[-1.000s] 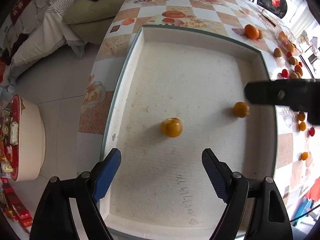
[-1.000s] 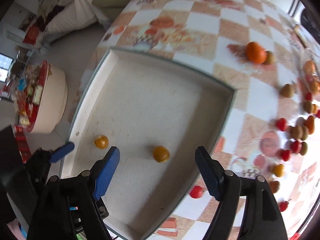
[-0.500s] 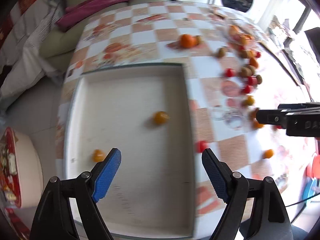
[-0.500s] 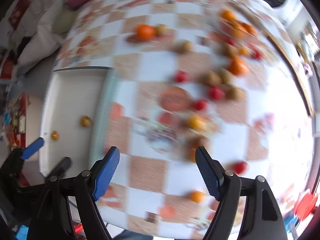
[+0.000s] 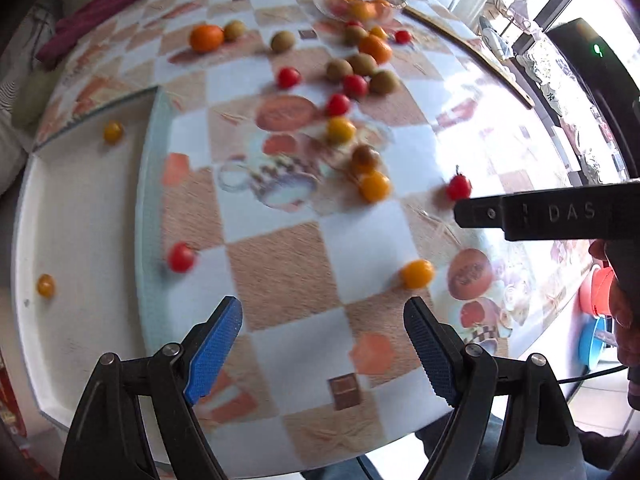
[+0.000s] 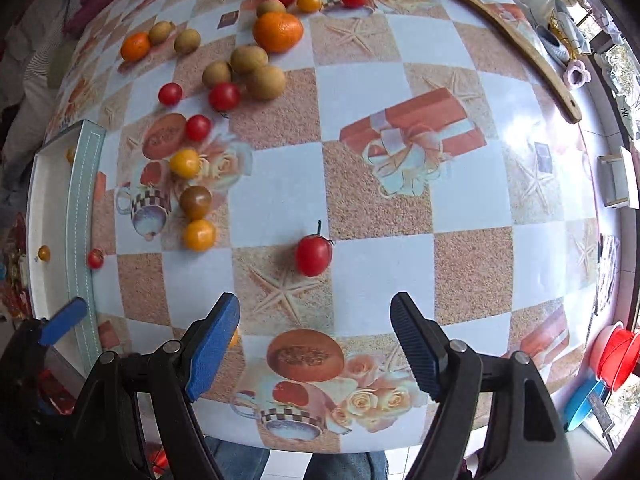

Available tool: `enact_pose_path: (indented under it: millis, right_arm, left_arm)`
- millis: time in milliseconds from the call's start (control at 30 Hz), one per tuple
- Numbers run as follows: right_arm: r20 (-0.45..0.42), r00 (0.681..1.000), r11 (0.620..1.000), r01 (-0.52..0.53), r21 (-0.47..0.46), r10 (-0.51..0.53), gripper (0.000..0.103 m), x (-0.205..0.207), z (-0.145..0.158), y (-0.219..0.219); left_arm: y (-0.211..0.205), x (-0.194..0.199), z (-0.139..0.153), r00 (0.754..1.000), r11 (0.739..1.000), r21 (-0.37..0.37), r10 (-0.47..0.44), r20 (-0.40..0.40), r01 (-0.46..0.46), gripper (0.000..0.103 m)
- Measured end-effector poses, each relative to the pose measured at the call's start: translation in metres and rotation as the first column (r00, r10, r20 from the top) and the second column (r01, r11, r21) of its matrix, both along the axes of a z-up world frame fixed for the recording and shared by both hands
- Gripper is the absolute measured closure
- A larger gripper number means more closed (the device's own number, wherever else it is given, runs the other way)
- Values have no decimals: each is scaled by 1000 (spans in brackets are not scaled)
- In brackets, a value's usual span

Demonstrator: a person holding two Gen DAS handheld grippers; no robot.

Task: Organize fruits
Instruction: 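Return the left gripper to the table and close on an orange cherry tomato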

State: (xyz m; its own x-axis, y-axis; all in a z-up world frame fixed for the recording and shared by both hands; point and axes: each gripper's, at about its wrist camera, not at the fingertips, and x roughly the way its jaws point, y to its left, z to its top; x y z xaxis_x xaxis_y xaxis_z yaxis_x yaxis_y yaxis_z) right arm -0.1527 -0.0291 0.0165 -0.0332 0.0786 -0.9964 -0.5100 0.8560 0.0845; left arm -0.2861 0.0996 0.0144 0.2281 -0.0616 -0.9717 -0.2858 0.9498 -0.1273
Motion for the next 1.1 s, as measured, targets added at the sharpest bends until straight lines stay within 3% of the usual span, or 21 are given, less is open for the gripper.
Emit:
enact_pose_path:
  millis: [67, 300, 533, 633, 767, 967, 1067, 1100]
  right_arm:
    - [-9, 1000, 1000, -8, 7, 8, 24, 2, -3, -4]
    - [-30, 999, 999, -38, 40, 39, 52, 15, -16, -9]
    - [-36, 996, 994, -82, 68, 85, 62, 26, -24, -1]
    - [-36, 996, 994, -83, 67, 86, 80, 30, -26, -3]
    - [-44, 996, 994, -80, 74, 83, 81, 30, -21, -5]
    - [-47, 998, 996, -48, 80, 52, 81, 34, -18, -14]
    - [-50, 998, 996, -27, 84, 31, 81, 36, -15, -23]
    - [-49, 999, 996, -20, 85, 25, 81, 33, -12, -25]
  left_arm:
    - [-10, 2, -7, 1000, 1000, -11, -1, -5, 1, 19]
    - [-27, 15, -22, 1000, 999, -31, 22, -13, -23, 19]
    - [-38, 30, -31, 1000, 1000, -13, 20, -24, -20, 19]
    - [-44, 37, -34, 999, 1000, 15, 13, -42, -12, 19]
    - [-51, 45, -36, 998, 999, 51, -1, -67, 4, 19]
    - [-63, 58, -37, 997, 996, 93, 4, -80, 4, 31]
    - [-59, 58, -34, 998, 997, 81, 6, -63, -1, 47]
    - [-58, 59, -32, 999, 998, 61, -2, -52, 5, 57]
